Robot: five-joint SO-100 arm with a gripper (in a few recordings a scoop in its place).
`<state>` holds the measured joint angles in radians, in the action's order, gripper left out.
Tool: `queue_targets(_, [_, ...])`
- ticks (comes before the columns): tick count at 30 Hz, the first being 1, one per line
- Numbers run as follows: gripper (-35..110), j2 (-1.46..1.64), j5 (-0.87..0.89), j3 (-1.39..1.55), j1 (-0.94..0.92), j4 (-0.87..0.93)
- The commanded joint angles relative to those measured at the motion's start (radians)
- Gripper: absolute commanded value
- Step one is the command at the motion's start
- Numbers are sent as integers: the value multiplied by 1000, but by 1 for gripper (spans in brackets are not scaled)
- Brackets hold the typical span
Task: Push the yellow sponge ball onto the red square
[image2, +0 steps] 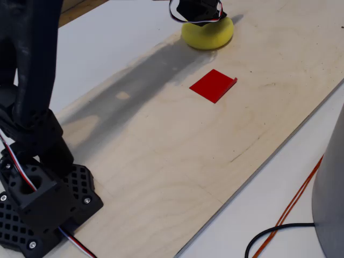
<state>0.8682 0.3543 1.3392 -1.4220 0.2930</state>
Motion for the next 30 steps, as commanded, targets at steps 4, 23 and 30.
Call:
queue_targets(4, [30,95,23,109,51,20])
queue_targets(23, [30,276,29,341,54,20])
queue_targets(30, [30,333,23,407,52,20])
